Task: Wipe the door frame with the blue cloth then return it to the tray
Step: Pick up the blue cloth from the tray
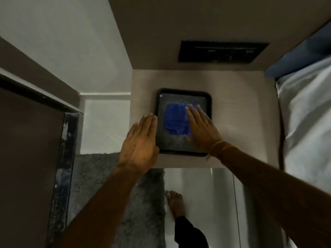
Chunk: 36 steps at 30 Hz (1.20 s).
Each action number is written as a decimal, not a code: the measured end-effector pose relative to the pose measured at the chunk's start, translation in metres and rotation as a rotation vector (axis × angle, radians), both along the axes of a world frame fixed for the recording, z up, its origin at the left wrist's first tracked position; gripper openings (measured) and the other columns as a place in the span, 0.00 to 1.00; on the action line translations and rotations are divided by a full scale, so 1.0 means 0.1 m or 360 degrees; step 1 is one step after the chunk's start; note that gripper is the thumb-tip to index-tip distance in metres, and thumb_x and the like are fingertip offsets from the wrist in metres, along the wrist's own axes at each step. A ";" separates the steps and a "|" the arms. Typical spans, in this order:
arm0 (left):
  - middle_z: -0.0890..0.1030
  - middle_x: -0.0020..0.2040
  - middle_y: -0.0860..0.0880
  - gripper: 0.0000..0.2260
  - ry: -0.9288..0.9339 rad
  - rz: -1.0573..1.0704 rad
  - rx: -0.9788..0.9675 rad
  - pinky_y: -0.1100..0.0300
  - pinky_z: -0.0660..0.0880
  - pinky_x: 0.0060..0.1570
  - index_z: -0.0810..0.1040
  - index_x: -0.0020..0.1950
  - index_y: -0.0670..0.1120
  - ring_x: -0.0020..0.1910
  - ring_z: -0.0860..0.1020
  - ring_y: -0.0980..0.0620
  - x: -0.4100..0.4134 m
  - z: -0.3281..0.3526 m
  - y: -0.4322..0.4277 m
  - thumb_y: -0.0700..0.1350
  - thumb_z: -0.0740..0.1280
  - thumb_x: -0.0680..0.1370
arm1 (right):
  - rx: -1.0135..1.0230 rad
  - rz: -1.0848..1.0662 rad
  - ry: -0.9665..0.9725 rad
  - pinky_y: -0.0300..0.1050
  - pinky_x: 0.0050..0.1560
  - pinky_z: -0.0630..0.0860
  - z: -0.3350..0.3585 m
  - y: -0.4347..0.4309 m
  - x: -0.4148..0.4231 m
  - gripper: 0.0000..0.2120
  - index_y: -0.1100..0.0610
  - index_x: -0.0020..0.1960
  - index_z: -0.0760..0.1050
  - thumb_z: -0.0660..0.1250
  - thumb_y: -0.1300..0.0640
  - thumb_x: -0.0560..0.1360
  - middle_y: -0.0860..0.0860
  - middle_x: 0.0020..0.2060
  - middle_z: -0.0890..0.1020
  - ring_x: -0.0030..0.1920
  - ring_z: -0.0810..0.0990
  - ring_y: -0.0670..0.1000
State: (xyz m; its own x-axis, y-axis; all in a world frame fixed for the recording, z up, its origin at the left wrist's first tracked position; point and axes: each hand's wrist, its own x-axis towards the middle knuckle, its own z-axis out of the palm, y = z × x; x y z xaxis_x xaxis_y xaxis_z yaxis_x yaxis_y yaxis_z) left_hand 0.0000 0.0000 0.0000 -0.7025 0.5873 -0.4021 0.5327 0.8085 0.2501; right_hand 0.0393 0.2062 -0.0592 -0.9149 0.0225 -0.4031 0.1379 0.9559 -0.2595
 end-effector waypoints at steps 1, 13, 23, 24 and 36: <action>0.43 0.78 0.44 0.34 0.0002 0.0030 0.0011 0.53 0.44 0.75 0.37 0.75 0.43 0.76 0.43 0.49 -0.05 -0.08 0.04 0.45 0.57 0.77 | 0.0078 0.0097 0.0013 0.58 0.76 0.45 -0.09 0.01 -0.07 0.43 0.58 0.75 0.39 0.62 0.43 0.75 0.58 0.77 0.44 0.76 0.41 0.60; 0.46 0.78 0.45 0.33 -0.0018 0.0123 0.0206 0.57 0.42 0.72 0.42 0.76 0.44 0.76 0.46 0.49 -0.18 -0.59 0.19 0.45 0.58 0.77 | 0.0468 0.0592 0.0028 0.67 0.71 0.54 -0.44 0.06 -0.21 0.34 0.58 0.75 0.35 0.52 0.49 0.80 0.66 0.75 0.43 0.73 0.46 0.70; 0.60 0.75 0.40 0.31 0.0213 0.0294 0.0376 0.58 0.49 0.70 0.53 0.75 0.40 0.74 0.59 0.44 0.00 -0.19 -0.22 0.42 0.62 0.75 | -0.0159 -0.0003 0.0353 0.56 0.56 0.74 0.02 -0.08 -0.28 0.23 0.65 0.69 0.60 0.63 0.63 0.76 0.65 0.62 0.73 0.59 0.75 0.64; 0.60 0.75 0.41 0.30 0.0229 0.0337 0.0408 0.59 0.49 0.70 0.54 0.75 0.41 0.74 0.59 0.45 0.03 -0.09 -0.31 0.41 0.62 0.75 | -0.0364 -0.0247 0.0492 0.54 0.53 0.76 0.14 -0.11 -0.26 0.21 0.66 0.66 0.64 0.64 0.64 0.75 0.64 0.58 0.76 0.55 0.78 0.62; 0.67 0.72 0.42 0.25 0.1034 0.0858 0.0733 0.49 0.56 0.73 0.64 0.71 0.38 0.72 0.61 0.49 0.49 2.54 -2.12 0.35 0.58 0.72 | -0.3068 -0.0895 0.0090 0.49 0.46 0.79 2.59 -2.01 0.00 0.13 0.56 0.56 0.76 0.65 0.61 0.72 0.52 0.47 0.82 0.47 0.81 0.52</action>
